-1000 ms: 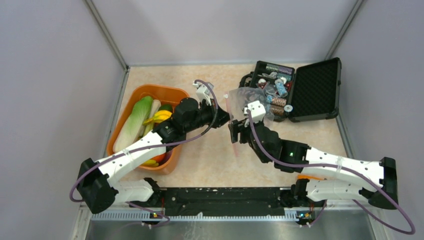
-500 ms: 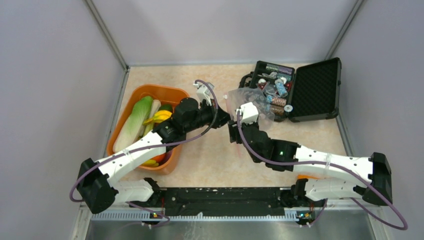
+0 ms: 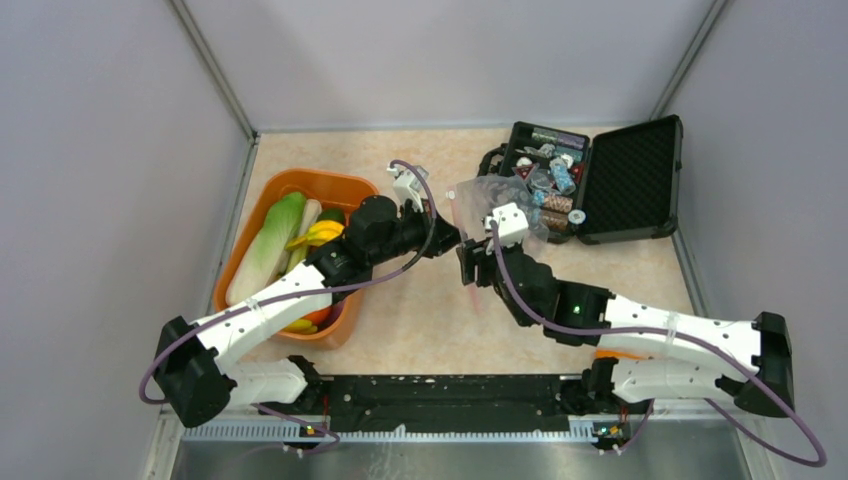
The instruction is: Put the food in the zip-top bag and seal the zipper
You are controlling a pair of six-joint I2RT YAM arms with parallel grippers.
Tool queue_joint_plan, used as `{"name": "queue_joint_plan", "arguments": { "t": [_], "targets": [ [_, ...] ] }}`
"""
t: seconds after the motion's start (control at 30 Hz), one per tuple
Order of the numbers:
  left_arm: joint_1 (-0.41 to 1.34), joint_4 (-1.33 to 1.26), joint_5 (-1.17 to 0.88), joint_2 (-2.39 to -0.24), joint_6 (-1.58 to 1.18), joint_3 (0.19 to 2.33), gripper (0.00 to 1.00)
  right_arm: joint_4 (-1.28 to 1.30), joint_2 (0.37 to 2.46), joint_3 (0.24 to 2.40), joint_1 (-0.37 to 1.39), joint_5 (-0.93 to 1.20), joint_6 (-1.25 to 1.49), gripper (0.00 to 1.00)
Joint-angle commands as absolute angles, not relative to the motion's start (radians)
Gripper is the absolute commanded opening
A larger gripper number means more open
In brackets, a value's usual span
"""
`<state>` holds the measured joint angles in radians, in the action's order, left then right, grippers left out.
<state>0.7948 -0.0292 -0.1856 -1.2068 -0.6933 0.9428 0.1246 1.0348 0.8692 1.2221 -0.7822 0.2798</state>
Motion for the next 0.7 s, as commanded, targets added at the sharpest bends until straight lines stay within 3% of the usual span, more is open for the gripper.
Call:
{"name": "queue_joint_plan", "arguments": {
  "t": [0.0,0.37,0.47,0.67],
  "targets": [
    [0.796,-0.048,-0.192,-1.204,-0.682,0.986,0.00,0.073,1.034,0.854,1.218,-0.774,0.263,0.60],
    [0.796,-0.036,-0.182,-1.199,-0.679,0.983,0.00,0.074,1.030,0.857,1.215,-0.796,0.287,0.48],
    [0.796,-0.034,-0.179,-1.202,-0.677,0.983,0.00,0.053,1.005,0.838,1.213,-0.775,0.285,0.40],
    [0.797,-0.037,-0.190,-1.204,-0.676,0.986,0.00,0.105,1.006,0.830,1.177,-0.742,0.329,0.43]
  ]
}}
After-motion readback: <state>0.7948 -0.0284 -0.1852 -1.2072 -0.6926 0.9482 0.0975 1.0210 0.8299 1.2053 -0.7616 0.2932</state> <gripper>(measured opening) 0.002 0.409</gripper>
